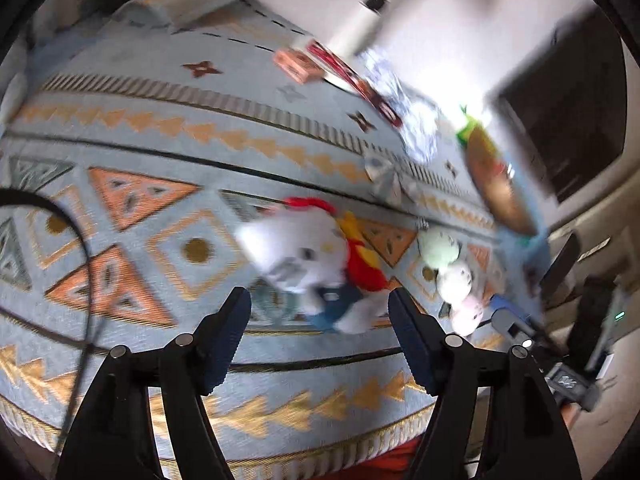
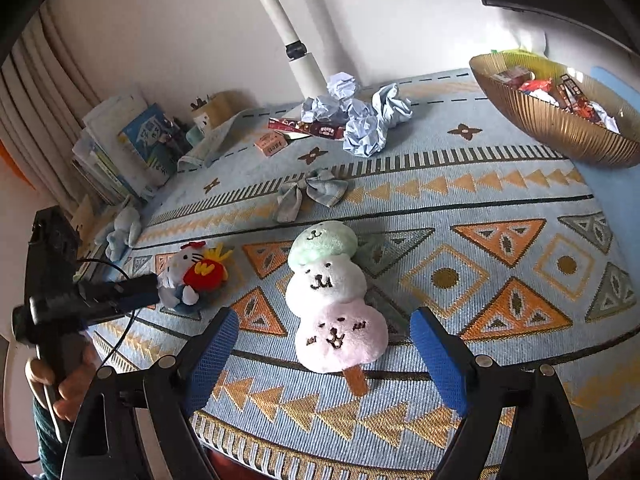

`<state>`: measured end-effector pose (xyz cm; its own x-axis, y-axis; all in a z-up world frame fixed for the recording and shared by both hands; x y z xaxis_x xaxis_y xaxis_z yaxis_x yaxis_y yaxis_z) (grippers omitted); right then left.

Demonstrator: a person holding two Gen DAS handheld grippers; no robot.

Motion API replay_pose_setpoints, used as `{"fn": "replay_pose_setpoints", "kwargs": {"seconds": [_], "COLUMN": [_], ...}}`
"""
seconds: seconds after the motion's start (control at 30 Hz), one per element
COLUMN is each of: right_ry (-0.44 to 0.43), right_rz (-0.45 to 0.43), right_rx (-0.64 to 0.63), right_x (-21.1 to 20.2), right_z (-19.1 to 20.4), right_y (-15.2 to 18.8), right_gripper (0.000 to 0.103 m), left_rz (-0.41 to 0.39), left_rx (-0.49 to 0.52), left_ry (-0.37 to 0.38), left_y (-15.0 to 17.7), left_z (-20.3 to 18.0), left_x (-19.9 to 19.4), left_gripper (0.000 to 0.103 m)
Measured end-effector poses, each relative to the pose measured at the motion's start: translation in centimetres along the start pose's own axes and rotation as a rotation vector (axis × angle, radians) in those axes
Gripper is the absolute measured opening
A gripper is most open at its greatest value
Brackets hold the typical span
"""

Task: Organize objects
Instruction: 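Lift both held plush toys off the rug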

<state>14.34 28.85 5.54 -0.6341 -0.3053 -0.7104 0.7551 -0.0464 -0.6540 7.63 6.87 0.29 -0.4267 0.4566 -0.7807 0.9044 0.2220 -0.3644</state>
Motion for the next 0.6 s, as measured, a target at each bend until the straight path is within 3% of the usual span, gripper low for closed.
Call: {"fn": "replay_pose_setpoints", "kwargs": {"seconds": [0.03, 0.17, 0.23, 0.3, 0.43, 0.53, 0.6], "right_ry": [0.003, 0.015, 0.024, 0.040, 0.076, 0.094, 0.087], "right_rz": [0.003, 0.012, 0.021, 0.035, 0.068, 0.113, 0.129], "right_rx": [-0.002, -0.019, -0.041, -0.072, -0.142, -0.164, -0.161], "right_x": [0.1, 0.2, 0.4, 0.9, 2.7, 4.7, 5.4], "right_z": [0.0, 0.0, 0.1, 0.3, 0.9, 1.4, 1.5], "right_y": [0.0, 0.0, -0.2, -0.5, -1.1, -1.3, -1.2], "right_gripper": [0.087, 0.087, 0.087, 0.087, 0.087, 0.084, 0.058], "left_rz": [0.004, -0.042, -0.067, -0.086, -0.104, -0.105, -0.124], "left_rx": [0.015, 0.156, 0.212, 0.243, 0.253, 0.236, 0.245], "left_ry": [-0.015, -0.259, -0.312, -0.316, -0.297, -0.249, -0.220], "left_y": [0.1, -0.2, -0.1, -0.1, -0.2, 0.1, 0.3], "left_z": [-0.7, -3.2, -3.4, -3.2, -2.4, -1.8, -2.3], "left_x": [0.6, 3.2, 3.6, 3.6, 2.9, 1.8, 1.3], "left_gripper": [0.070, 0.070, 0.070, 0.069, 0.054, 0.054, 0.054]}}
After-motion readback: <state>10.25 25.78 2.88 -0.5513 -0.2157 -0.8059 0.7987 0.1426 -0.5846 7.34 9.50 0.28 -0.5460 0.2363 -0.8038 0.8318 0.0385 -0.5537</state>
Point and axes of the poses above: each gripper's, at about its wrist camera, not at the fingertips, and x roughly the way its jaws point, z to its left, y to its underside, the point moved 2 cm from there along x, roughly the way its jaws point, and after that the axes turned 8 degrees about -x, right-handed, at the moved point
